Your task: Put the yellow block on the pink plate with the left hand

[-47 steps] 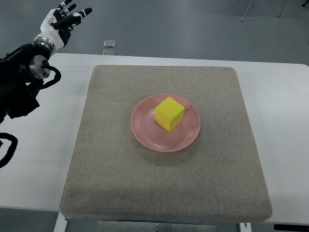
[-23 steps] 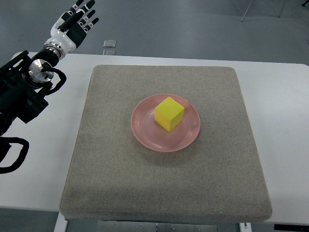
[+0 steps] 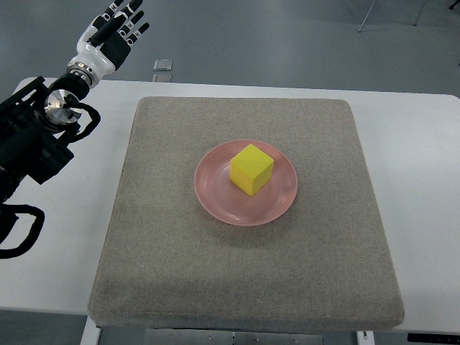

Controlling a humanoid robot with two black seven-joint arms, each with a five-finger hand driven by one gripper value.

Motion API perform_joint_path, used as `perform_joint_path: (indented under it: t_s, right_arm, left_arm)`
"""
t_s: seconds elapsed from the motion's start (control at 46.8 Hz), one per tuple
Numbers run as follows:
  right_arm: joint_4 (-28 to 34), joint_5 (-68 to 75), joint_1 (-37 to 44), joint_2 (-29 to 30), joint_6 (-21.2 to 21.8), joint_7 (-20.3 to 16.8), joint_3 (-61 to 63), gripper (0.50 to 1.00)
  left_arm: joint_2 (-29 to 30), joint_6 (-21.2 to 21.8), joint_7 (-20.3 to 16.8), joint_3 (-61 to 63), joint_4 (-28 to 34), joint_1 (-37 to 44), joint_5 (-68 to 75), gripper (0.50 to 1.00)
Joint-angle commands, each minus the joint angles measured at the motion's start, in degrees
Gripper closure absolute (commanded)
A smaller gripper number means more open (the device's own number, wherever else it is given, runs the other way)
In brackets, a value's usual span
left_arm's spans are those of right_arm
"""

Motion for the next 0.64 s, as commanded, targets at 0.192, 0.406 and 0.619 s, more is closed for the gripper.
perform_joint_path:
  t_s: [0.192,0.406,0.619]
  right_arm:
    - [0.0,0.0,0.0,0.0,0.0,0.0,0.0,0.576]
    - [0.0,0.0,0.0,0.0,0.0,0.0,0.0,0.576]
    - [0.0,0.09,0.0,0.0,-0.09,0.0,0.35,0.576]
  left_arm:
    - [0.02,2.84,-0.5,-0.5,0.03,2.81,0.0,0.508]
    - [-0.07,2.84,-0.68,-0.5,-0.05,3.77,0.0,0.508]
    - [-0.07,2.93,-0.68,-0.59,-0.05,3.86,-0.09,0.508]
